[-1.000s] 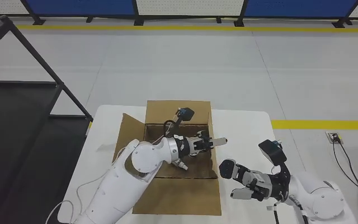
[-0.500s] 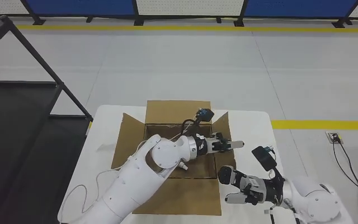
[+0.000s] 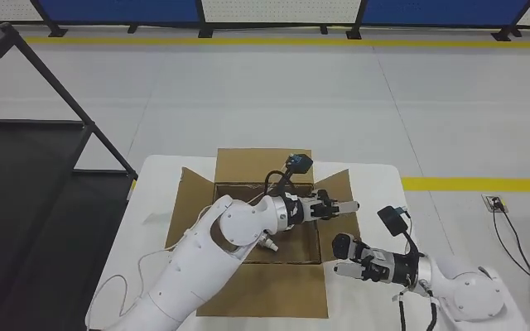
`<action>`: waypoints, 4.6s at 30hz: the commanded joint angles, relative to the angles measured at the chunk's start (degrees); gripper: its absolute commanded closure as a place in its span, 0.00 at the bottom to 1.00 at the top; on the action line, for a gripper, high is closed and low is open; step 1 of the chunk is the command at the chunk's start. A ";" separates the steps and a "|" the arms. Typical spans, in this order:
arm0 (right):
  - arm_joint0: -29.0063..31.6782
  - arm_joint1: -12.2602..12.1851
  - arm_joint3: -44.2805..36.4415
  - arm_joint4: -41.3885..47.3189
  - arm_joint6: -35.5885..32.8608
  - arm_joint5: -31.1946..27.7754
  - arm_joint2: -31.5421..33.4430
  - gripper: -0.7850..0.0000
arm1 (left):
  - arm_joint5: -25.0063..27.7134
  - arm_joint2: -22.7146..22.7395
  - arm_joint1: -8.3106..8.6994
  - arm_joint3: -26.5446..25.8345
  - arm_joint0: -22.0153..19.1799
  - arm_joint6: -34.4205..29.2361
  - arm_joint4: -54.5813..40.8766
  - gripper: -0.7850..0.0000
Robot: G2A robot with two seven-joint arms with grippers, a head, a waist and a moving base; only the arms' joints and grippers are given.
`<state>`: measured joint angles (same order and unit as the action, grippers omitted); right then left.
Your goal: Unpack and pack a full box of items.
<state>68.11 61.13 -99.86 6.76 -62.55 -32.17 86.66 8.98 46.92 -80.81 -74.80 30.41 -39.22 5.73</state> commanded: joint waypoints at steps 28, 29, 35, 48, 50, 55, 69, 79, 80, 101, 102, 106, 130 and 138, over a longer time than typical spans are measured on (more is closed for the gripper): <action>-3.34 -1.54 1.17 -6.52 2.94 10.63 0.43 0.00 | 0.88 31.45 7.80 -26.50 25.95 -1.20 0.40 0.00; -3.34 -1.54 1.17 -6.52 2.94 10.63 0.43 0.00 | 0.88 31.45 7.80 -26.50 25.95 -1.20 0.40 0.00; -3.43 -1.43 0.69 -6.89 3.65 10.83 -0.82 0.00 | 0.88 31.44 7.80 -26.55 26.08 -0.94 0.37 0.00; -9.69 -1.58 4.88 -18.32 4.15 16.76 -6.76 0.00 | 0.20 34.10 8.39 -23.63 30.36 3.80 -1.69 0.00; -10.77 -1.57 6.06 -18.71 3.79 17.15 -7.62 0.00 | 0.05 34.23 8.50 -23.25 30.95 4.43 -0.89 0.00; -13.95 -1.46 9.54 -19.55 1.59 17.44 -10.40 0.00 | -0.62 34.83 8.78 -23.33 31.88 5.21 -0.02 0.00; -21.02 -0.61 18.77 -18.43 -1.32 19.64 -17.28 0.00 | -1.02 34.77 9.26 -24.27 32.07 5.98 0.46 0.00; -23.76 -0.04 21.53 -17.99 -1.64 19.59 -20.95 0.00 | -1.33 34.54 9.57 -24.75 31.49 5.97 0.65 0.00; -23.97 0.00 21.66 -17.95 -1.71 19.56 -21.23 0.00 | -1.34 34.54 9.60 -24.76 31.49 6.02 0.74 0.00; -25.92 0.00 22.92 -18.32 -1.83 19.68 -23.37 0.00 | -1.13 34.55 10.21 -25.39 32.04 6.78 0.17 0.00; -25.85 -0.05 22.68 -18.34 -1.02 19.55 -23.06 0.00 | -1.10 34.52 10.23 -25.52 32.07 6.83 0.20 0.00; -25.00 -0.44 19.69 -18.27 1.81 17.33 -21.29 0.00 | -1.02 34.70 10.38 -26.01 32.27 6.87 0.21 0.00; -24.75 -0.03 2.76 -28.87 9.52 16.60 -25.67 0.00 | 0.90 37.74 10.99 -28.37 37.79 11.97 -2.79 0.00; -28.75 1.22 5.02 -29.75 5.41 14.13 -32.18 0.00 | 1.16 37.04 11.05 -27.64 37.23 11.88 -3.34 0.00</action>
<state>41.05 61.96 -95.63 -22.59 -56.44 -17.83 56.15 10.18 84.04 -69.78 -102.34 67.70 -27.21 2.26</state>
